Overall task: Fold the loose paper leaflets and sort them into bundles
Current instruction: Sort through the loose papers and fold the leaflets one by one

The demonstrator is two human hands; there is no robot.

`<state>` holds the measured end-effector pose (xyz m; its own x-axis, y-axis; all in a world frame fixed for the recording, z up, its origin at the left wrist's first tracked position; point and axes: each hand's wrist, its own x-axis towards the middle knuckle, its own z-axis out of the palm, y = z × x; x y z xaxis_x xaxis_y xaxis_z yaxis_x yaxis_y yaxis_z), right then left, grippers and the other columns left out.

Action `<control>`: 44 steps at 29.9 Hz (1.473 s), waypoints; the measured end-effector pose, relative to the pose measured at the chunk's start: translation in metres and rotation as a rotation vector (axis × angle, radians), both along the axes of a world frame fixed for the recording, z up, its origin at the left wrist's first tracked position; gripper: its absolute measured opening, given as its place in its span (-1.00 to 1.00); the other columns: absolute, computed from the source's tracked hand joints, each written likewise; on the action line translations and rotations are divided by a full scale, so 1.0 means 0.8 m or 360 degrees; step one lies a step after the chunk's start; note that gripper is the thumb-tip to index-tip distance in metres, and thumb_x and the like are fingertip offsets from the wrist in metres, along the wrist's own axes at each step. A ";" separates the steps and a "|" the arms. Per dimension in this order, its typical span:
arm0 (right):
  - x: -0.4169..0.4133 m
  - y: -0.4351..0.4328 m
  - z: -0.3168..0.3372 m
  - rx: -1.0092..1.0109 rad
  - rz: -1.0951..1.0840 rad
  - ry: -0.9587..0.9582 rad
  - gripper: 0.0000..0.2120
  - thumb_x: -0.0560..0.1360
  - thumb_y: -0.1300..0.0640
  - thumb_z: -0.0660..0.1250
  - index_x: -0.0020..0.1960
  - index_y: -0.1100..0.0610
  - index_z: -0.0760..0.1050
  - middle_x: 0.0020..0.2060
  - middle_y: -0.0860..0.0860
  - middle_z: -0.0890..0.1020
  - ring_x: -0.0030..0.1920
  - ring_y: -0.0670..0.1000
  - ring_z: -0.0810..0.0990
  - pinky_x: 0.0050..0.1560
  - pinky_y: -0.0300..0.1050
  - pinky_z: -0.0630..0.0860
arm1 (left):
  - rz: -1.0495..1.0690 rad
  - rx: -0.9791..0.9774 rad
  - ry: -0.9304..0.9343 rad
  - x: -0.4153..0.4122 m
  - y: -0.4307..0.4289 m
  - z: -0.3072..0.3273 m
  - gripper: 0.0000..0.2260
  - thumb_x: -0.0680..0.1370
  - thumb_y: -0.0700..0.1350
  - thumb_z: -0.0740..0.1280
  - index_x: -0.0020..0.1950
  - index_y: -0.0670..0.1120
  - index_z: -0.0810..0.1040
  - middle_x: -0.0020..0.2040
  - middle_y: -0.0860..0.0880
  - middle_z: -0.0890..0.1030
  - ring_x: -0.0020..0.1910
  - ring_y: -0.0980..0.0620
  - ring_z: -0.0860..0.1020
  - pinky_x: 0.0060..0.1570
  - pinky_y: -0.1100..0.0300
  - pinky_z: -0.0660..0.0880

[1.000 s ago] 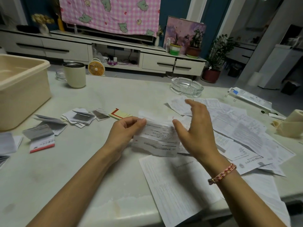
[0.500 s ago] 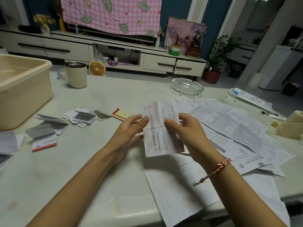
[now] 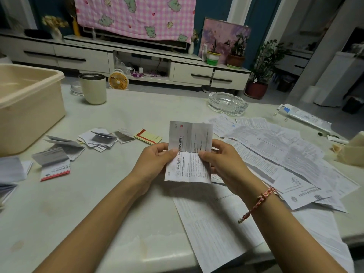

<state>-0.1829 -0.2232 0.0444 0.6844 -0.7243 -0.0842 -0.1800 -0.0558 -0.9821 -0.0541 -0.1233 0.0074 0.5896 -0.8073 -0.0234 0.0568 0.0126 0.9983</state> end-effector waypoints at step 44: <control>0.015 0.004 -0.016 -0.0515 -0.0173 -0.0037 -0.84 0.43 0.17 0.42 -0.32 0.07 0.55 -0.38 -0.05 0.58 -0.33 -0.11 0.51 -0.27 -0.21 0.44 | 0.0000 0.0021 -0.0070 0.003 0.007 0.007 -0.95 0.49 -0.23 0.38 -0.17 -0.14 0.61 -0.39 0.03 0.64 -0.42 0.18 0.58 -0.44 0.33 0.49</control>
<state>-0.1707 -0.2199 0.0320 0.6007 -0.7797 0.1767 -0.1799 -0.3472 -0.9204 -0.0514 -0.1173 0.0128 0.5903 -0.8071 -0.0084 0.0130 -0.0008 0.9999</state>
